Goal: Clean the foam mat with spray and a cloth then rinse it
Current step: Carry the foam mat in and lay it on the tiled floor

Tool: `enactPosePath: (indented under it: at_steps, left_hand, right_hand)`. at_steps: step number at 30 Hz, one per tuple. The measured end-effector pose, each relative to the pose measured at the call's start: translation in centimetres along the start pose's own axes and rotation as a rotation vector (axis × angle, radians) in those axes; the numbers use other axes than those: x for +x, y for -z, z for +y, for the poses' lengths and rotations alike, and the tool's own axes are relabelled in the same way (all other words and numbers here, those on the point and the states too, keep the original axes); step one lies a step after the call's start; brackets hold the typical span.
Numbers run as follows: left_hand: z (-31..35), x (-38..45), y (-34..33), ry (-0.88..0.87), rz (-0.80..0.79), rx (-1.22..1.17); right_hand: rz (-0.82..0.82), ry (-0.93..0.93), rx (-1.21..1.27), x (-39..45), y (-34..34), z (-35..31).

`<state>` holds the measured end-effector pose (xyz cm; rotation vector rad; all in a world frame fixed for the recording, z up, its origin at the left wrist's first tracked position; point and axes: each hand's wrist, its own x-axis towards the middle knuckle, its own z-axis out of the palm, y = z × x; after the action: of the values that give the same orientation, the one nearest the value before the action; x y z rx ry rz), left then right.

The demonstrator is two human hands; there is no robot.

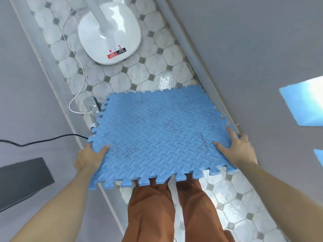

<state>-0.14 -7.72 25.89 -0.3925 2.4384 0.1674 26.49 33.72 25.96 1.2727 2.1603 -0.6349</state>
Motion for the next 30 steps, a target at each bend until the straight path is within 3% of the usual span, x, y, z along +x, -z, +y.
enactPosePath:
  at_steps: [7, 17, 24, 30]
  left_hand:
    - [2.0, -4.4, 2.7, -0.149, -0.041, 0.230]
    - [9.9, -14.3, 7.7, -0.532, -0.169, 0.673]
    - [16.5, -24.1, 4.0, -0.859, -0.183, 0.969]
    - [19.8, -36.8, -3.3, -1.164, -0.131, 1.214]
  right_hand:
    - [-0.039, -0.196, 0.093, -10.1, -0.8, 4.7]
    - [-0.041, -0.586, 0.352, -30.6, -0.7, 10.2]
    - [0.017, -0.936, 0.635, -44.1, -3.8, 14.3]
    - [0.046, -1.187, 0.858, -53.6, -8.3, 18.3]
